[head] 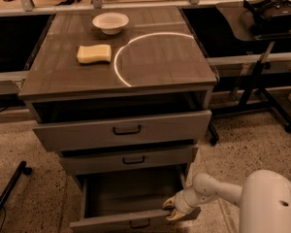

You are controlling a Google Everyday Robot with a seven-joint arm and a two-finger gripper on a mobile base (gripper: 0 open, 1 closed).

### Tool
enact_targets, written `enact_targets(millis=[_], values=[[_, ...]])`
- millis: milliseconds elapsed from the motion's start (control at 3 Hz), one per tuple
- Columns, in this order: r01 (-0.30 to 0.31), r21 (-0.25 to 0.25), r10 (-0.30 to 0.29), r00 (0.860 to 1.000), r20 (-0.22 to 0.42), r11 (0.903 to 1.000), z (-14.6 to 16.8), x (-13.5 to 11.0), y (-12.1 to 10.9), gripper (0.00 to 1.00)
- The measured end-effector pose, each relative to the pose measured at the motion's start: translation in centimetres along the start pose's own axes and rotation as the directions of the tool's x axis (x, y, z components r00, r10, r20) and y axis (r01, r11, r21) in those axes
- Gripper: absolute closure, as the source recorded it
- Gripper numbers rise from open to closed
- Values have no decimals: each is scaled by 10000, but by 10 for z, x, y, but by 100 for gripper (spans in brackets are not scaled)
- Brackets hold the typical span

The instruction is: Open bottom drawer

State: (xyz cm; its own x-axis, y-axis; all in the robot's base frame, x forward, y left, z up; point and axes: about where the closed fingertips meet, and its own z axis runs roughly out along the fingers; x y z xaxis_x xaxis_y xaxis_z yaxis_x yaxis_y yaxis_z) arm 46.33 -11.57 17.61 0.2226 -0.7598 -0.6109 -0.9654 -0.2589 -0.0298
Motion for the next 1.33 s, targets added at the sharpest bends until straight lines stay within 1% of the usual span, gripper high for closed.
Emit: enact_targets(millis=[333,667,1000,1333], values=[[2,-9,-2,10000,5,10000,0,0,0,36],[13,-14,-13,10000,9,10000,3,17,-20,5],[14,-14,-14,10000,9,10000,2,16,-22,0],[23,-19,-23,10000,12,10000,4,29,-37,0]])
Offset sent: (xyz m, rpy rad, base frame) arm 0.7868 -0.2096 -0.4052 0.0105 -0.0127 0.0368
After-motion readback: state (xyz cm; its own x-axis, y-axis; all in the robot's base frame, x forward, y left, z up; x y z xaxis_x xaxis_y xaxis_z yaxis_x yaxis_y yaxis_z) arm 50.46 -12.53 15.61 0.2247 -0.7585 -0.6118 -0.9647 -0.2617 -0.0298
